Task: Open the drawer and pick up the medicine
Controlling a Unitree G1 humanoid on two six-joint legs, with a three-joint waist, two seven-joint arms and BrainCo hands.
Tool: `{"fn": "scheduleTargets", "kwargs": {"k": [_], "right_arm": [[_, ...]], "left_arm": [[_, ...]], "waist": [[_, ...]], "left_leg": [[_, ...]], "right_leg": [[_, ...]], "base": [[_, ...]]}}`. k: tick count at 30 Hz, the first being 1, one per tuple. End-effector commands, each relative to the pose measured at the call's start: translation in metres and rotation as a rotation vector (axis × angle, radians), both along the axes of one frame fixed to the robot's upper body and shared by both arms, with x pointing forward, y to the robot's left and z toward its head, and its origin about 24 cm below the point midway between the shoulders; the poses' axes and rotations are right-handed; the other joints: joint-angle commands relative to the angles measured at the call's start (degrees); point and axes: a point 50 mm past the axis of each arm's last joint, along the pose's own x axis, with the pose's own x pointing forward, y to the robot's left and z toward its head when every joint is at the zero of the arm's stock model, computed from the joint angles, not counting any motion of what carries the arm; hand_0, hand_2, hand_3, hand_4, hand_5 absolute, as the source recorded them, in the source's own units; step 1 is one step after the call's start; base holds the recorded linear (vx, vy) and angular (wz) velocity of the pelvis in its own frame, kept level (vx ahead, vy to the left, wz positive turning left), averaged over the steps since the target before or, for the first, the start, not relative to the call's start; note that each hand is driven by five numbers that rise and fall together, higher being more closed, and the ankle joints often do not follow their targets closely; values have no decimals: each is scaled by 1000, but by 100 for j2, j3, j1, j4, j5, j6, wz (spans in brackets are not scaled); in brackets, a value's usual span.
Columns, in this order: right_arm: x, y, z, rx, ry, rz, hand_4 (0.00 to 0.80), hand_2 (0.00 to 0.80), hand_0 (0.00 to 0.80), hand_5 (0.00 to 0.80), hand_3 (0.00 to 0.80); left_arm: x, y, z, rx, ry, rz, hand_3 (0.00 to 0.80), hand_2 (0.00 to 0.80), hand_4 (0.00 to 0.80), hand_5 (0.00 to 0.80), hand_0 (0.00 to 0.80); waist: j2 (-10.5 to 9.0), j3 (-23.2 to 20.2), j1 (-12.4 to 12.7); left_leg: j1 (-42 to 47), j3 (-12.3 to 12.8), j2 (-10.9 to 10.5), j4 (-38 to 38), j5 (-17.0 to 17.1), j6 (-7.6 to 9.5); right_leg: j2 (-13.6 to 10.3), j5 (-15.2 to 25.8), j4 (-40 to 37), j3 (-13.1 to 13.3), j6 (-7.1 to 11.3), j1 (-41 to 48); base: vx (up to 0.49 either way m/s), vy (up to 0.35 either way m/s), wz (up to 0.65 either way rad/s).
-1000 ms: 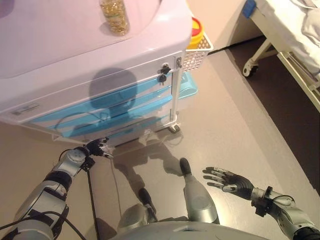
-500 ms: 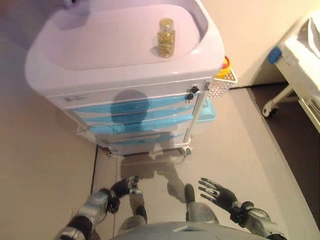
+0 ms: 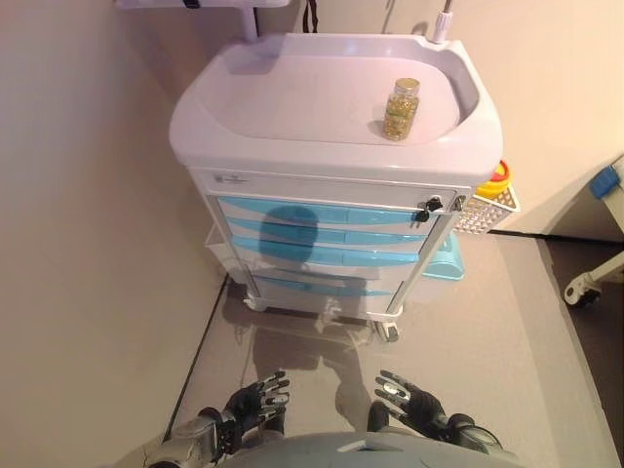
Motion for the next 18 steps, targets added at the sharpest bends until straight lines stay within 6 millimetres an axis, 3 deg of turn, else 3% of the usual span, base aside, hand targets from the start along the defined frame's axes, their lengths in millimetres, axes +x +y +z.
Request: {"fn": "scheduleTargets", "kwargs": {"k": [1, 7, 18], "right_arm": [[20, 9, 5, 21, -65, -56, 0, 0, 0, 0, 0], [9, 14, -5, 19, 2, -54, 0, 0, 0, 0, 0], [0, 15, -12, 39, 42, -78, 0, 0, 0, 0, 0]], "left_arm": [[20, -3, 4, -46, -31, 59, 0, 0, 0, 0, 0], [10, -12, -6, -61, 44, 85, 0, 0, 0, 0, 0], [11, -18, -11, -74, 74, 106, 0, 0, 0, 0, 0]], "waist": [[-51, 67, 85], [-27, -41, 82], [-23, -163, 15]], "left_leg": [[-367, -42, -238, 129, 53, -16], [-339, 1, -281, 35, 63, 51], [-337, 142, -336, 35, 8, 94]], "right_leg": [[115, -545, 424, -132, 232, 273], [134, -529, 380, -143, 220, 295], [107, -472, 313, -116, 254, 268]], "base": [[-9, 10, 11], [-7, 8, 2], [-4, 11, 1]]}}
